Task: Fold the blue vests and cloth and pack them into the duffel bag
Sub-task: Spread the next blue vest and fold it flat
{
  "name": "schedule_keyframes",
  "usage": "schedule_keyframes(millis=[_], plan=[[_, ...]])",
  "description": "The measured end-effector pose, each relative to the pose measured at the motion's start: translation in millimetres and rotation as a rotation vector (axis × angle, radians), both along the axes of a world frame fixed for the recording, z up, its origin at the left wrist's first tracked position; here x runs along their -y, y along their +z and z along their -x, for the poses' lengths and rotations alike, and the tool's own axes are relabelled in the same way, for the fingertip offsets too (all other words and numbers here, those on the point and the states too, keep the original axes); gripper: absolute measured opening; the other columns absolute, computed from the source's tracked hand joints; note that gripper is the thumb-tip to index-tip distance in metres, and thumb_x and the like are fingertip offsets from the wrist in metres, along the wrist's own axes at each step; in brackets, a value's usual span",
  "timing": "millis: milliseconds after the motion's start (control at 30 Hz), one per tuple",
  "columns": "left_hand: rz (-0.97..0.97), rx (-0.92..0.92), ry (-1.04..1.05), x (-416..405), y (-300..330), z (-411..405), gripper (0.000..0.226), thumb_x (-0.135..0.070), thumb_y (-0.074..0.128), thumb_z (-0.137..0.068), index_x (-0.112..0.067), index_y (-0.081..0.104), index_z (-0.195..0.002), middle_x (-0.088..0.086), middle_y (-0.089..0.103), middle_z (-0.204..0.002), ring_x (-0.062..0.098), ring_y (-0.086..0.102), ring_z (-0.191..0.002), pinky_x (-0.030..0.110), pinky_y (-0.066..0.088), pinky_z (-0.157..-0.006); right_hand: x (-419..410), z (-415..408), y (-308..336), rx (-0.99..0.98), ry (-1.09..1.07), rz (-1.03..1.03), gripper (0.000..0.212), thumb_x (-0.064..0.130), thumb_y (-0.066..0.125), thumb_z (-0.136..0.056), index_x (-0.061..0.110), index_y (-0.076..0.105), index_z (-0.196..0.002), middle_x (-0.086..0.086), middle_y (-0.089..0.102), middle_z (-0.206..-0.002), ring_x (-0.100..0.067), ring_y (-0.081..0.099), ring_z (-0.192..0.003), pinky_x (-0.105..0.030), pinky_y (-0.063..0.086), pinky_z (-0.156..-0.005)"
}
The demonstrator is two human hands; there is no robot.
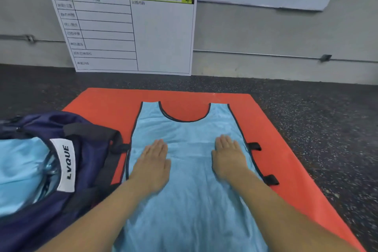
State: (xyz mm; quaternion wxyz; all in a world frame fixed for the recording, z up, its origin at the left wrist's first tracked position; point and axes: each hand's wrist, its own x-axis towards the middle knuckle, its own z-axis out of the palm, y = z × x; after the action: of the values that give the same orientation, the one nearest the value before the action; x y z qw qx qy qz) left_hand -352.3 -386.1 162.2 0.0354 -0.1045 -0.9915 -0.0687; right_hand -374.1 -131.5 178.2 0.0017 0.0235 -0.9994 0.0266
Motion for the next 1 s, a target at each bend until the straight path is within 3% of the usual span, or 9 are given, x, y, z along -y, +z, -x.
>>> schedule_keyframes(millis=[100, 233, 333, 433, 533, 600, 733, 867, 1000], plan=[[0.012, -0.012, -0.159, -35.7, -8.2, -35.4, 0.058, -0.034, 0.035, -0.092, 0.0, 0.067, -0.127, 0.016, 0.064, -0.135, 0.029, 0.063, -0.124, 0.044, 0.051, -0.102, 56.6, -41.8, -6.8, -0.064, 0.246, 0.108, 0.077, 0.04, 0.01, -0.094, 0.0, 0.044, -0.15, -0.015, 0.04, -0.159, -0.034, 0.04, -0.147, -0.049, 0.031, -0.119], [0.058, -0.017, -0.061, 5.8, -15.9, -61.8, 0.065, -0.038, 0.029, -0.096, 0.003, 0.059, -0.136, 0.018, 0.054, -0.146, 0.031, 0.053, -0.134, 0.039, 0.026, -0.115, 5.9, -90.9, -15.9, 0.061, 0.094, 0.113, 0.09, 0.057, -0.015, -0.085, 0.017, 0.004, -0.163, 0.007, -0.004, -0.169, -0.017, -0.004, -0.158, -0.037, -0.004, -0.127], [0.049, 0.043, 0.044, 46.4, -6.7, -77.7, 0.083, -0.049, 0.01, -0.093, 0.004, 0.04, -0.149, 0.019, 0.035, -0.158, 0.032, 0.034, -0.148, 0.041, 0.02, -0.124, -51.2, -100.0, -7.6, 0.034, -0.098, 0.02, 0.086, 0.053, -0.009, -0.091, 0.011, 0.021, -0.16, -0.006, 0.018, -0.169, -0.025, 0.013, -0.156, -0.043, 0.013, -0.126], [0.055, -0.021, -0.026, 22.4, 5.5, -99.6, 0.071, -0.041, 0.026, -0.093, 0.007, 0.058, -0.135, 0.024, 0.054, -0.143, 0.036, 0.054, -0.133, 0.049, 0.043, -0.108, -23.2, -112.7, 9.0, -0.057, 0.003, -0.014, 0.076, 0.04, 0.01, -0.093, -0.002, 0.057, -0.136, -0.019, 0.046, -0.145, -0.042, 0.051, -0.134, -0.056, 0.044, -0.109], [0.068, -0.073, -0.221, -25.5, 0.1, -129.5, 0.057, -0.033, 0.038, -0.091, 0.0, 0.068, -0.125, 0.016, 0.064, -0.134, 0.028, 0.064, -0.123, 0.043, 0.05, -0.101, 46.7, -143.5, -5.4, -0.063, 0.257, 0.025, 0.059, 0.034, 0.031, -0.096, 0.002, 0.066, -0.131, -0.015, 0.064, -0.137, -0.033, 0.063, -0.125, -0.048, 0.052, -0.1], [0.061, -0.05, -0.265, -28.5, -4.1, -147.9, 0.056, -0.032, 0.038, -0.092, -0.001, 0.066, -0.129, 0.015, 0.061, -0.138, 0.028, 0.06, -0.127, 0.038, 0.035, -0.115, 61.7, -168.8, -19.0, -0.011, 0.329, 0.07, 0.058, 0.037, 0.03, -0.1, 0.006, 0.059, -0.141, -0.009, 0.057, -0.147, -0.028, 0.055, -0.135, -0.048, 0.042, -0.11], [0.067, -0.079, -0.124, 13.9, -15.2, -159.6, 0.063, -0.038, 0.031, -0.096, -0.001, 0.056, -0.14, 0.015, 0.05, -0.15, 0.028, 0.05, -0.138, 0.035, 0.018, -0.115, 10.6, -185.3, -23.7, 0.032, 0.229, 0.074, 0.081, 0.056, -0.005, -0.094, 0.016, 0.012, -0.163, 0.004, 0.004, -0.17, -0.017, 0.002, -0.158, -0.039, -0.004, -0.127], [0.04, -0.049, -0.076, 44.4, -18.5, -167.2, 0.085, -0.055, -0.003, -0.09, -0.01, 0.014, -0.16, 0.0, 0.002, -0.167, 0.014, 0.001, -0.155, 0.026, -0.01, -0.121, -40.0, -188.9, -20.3, 0.037, 0.148, 0.082, 0.073, 0.057, 0.0, -0.099, 0.023, 0.0, -0.164, 0.008, -0.01, -0.17, -0.009, -0.014, -0.155, -0.036, -0.009, -0.127], [0.006, 0.001, -0.114, 62.5, -12.7, -180.6, 0.096, -0.07, -0.014, -0.087, -0.011, 0.008, -0.16, -0.004, -0.003, -0.166, 0.01, -0.009, -0.153, 0.02, -0.016, -0.119, -74.6, -200.4, -12.8, 0.072, 0.132, 0.033, 0.075, 0.059, -0.004, -0.096, 0.026, -0.003, -0.163, 0.013, -0.013, -0.168, -0.002, -0.019, -0.15, -0.033, -0.01, -0.126]])
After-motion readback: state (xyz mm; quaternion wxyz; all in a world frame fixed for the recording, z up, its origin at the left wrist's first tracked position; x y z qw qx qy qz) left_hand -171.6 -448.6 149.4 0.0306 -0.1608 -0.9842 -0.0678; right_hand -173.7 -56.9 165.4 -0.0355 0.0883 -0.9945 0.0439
